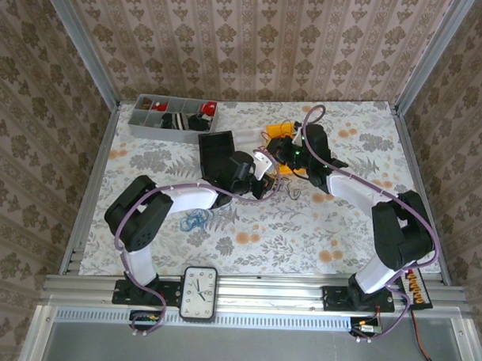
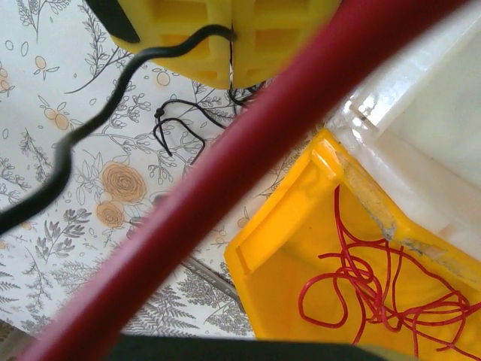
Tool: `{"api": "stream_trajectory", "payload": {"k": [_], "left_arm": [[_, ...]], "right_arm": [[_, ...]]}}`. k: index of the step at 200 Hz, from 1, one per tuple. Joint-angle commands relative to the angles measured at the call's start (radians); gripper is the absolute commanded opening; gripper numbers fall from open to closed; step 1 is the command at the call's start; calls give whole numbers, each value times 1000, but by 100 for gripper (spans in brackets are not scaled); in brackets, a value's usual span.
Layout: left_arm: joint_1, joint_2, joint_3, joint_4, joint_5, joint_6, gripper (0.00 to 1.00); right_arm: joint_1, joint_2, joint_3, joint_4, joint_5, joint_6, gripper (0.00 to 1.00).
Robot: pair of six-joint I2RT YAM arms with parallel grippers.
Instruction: Untangle the cables
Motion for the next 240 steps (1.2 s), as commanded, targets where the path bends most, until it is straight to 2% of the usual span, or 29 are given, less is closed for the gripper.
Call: {"api": "stream_trajectory", "payload": {"k": [1,29,63,84,123,195,206,221,240], "left_arm": [[32,-48,-26,78,32,-61,0],[100,-117,-105,17,178,-49,0],[167,-201,-146,-183,239,1,0],[186,-243,-208,-217,224,-4,0],[188,-290,-282,-250,103,-27,0],[179,-233,-230,-300,160,18,0],[177,-233,-232,-301,160,18,0],[177,-235,-232,-302,160,15,0],[176,-234,-229,-308,161,16,0]], "right_arm": [[-8,-50,-37,-54,41,28,0],[-46,-85,-70,-130,127,32,0],[-100,-111,-109,-139,146,33,1],[-121,-124,-121,-162,180,15,1],[-141,-87,-98,-169,189,-54,3],[-175,186,186,-224,143,-188,6],[-177,224,229,-237,139,-202,10],[-181,263,281,-247,122,-236,36],[-182,271,331,-295,130,-285,50]]}}
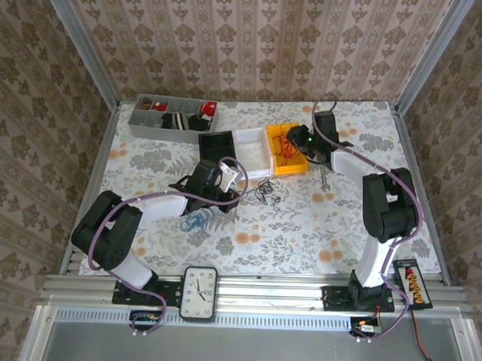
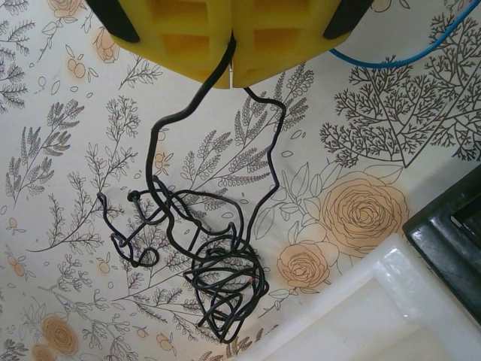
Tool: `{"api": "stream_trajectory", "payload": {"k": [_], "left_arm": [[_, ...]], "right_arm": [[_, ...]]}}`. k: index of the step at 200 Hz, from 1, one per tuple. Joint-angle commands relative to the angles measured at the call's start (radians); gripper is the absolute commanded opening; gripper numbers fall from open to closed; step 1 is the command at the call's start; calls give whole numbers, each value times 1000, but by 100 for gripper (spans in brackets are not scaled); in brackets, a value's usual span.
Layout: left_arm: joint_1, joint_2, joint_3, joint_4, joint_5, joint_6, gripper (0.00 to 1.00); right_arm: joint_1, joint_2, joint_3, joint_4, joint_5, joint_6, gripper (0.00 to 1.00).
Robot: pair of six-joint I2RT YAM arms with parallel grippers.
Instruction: Untangle the cables
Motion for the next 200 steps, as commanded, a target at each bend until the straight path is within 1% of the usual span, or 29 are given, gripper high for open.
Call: {"api": "stream_trajectory", "payload": {"k": [1,17,35,55,73,108,124,137,173,200], "left_arm": [[-5,7,28,-35,21,26,0],[-6,4,29,-39,19,29,0],[-8,0,33,-56,20,42,0],[-14,-12,34,-80,11,59,0],[-15,-28,19,-83,7,56,0],[-23,-78,-21,-88,-14,34,0],[-26,-95,-42,-84,-26,22,0],[-28,-105,-52,-84,-42,18,0],[-28,-139,-71,-78,-91,1,0],[-26,-187,-93,-69,-140,-6,0]], "right_arm": [[-3,12,71,-71,-11,-86,51],[-3,-29,53,-88,13,-114,56],[4,-101,-1,-111,42,-156,56],[29,-190,-90,-126,46,-212,56],[81,-259,-177,-160,51,-259,55],[231,-346,-323,-196,68,-318,55],[284,-340,-352,-192,68,-315,55],[310,-313,-355,-203,96,-299,54],[328,-216,-328,-229,146,-308,54],[331,-121,-258,-291,195,-306,52]]}}
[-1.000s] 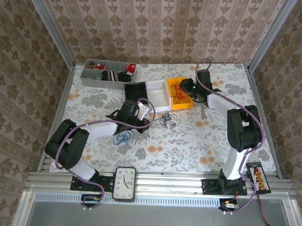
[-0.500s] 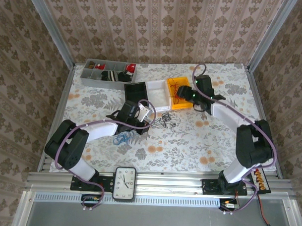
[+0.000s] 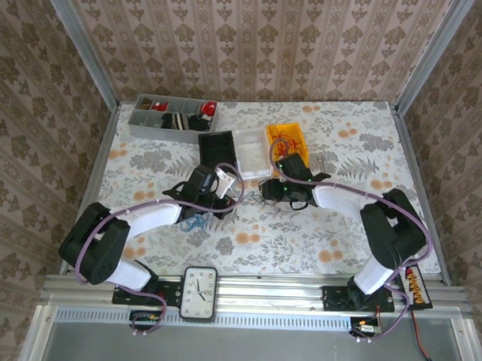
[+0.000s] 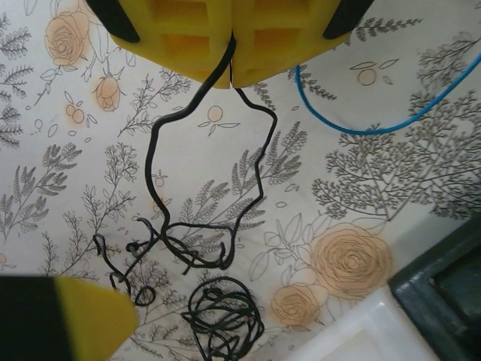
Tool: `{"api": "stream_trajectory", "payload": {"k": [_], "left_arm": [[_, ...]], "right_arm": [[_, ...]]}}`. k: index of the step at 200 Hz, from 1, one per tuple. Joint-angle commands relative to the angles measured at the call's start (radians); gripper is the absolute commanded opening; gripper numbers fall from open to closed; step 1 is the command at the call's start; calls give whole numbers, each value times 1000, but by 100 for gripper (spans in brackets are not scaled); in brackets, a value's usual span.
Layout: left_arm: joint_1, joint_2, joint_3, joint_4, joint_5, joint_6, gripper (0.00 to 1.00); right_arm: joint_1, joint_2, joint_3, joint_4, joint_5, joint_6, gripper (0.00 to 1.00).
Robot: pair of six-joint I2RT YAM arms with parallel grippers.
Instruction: Untangle the cables
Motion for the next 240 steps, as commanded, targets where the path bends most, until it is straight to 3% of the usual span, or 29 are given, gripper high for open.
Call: {"api": "stream_trajectory", "payload": {"k": [1,54,120,134,159,180,206,240], "left_arm": [[-3,-61,-20,-2,-62,-21,0],[9,-191,-41,-27,-109,-24,0],[8,-280,-135,32,-307,-115,0],[8,-282,-137,32,-315,-124,0],[9,-276,-133,32,-324,-126,0],[8,-264,-127,31,-325,-125,0],[8,-253,-122,42,-342,-125,0],[10,-235,-119,61,-359,-129,0]], "right_arm": [[7,69,66,-72,77,-18,52],[7,117,136,-47,102,-33,53],[16,229,227,-70,103,-47,52],[19,246,233,-75,127,-49,46],[24,245,222,-72,151,-41,19],[27,198,185,-57,148,-34,7],[28,93,127,-56,161,-6,2],[28,-40,108,-70,168,17,2]]}}
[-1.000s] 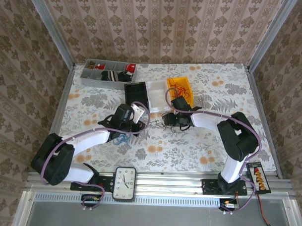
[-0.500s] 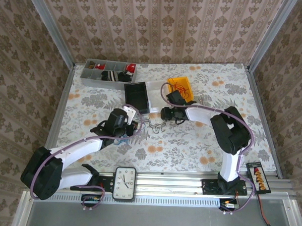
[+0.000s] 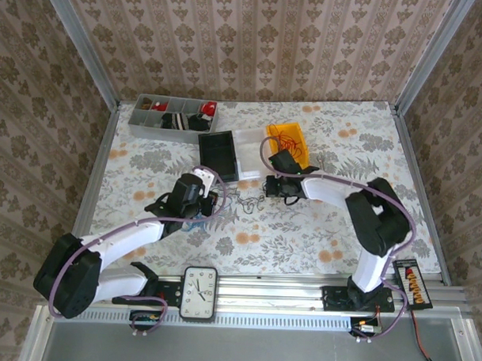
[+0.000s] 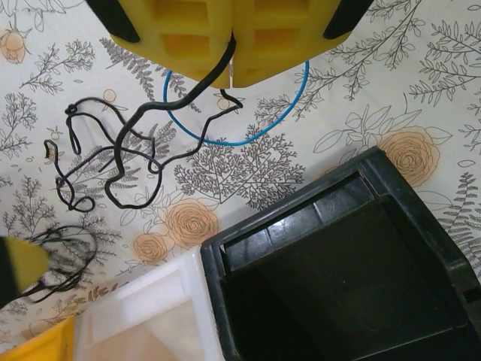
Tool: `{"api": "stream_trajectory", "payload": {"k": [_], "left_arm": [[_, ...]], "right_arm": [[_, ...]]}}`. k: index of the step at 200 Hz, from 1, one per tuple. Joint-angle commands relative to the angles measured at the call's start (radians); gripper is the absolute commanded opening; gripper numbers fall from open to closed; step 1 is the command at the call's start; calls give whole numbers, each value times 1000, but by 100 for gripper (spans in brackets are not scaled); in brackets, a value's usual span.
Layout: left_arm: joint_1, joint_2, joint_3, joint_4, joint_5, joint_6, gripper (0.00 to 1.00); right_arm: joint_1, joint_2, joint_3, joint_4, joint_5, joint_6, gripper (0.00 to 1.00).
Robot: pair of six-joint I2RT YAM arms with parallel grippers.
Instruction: Untangle the cables
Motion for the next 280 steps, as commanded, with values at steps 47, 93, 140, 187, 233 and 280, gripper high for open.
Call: {"api": "stream_trajectory", "payload": {"k": [47,93,140,187,233,280], "left_arm": [[7,31,35,30,-27,-20,0],[6,4,77,-19,-13,-7,0],[4,-23,194,-67,21,13,0],[-3,19,397,-41,47,-11,0],[-5,163,620,-29,62,30,0],[-7,400,742,84,-4,101,0]], "right_arm": [[-6,-10,216,-43,2,-43,3],[-43,141,438,-59,-20,-65,48],[-52,21,303,-2,29,-40,50],[-89,-148,52,40,86,32,50],[-132,-245,-77,45,118,53,49],[-161,-274,-97,42,112,44,49]]}}
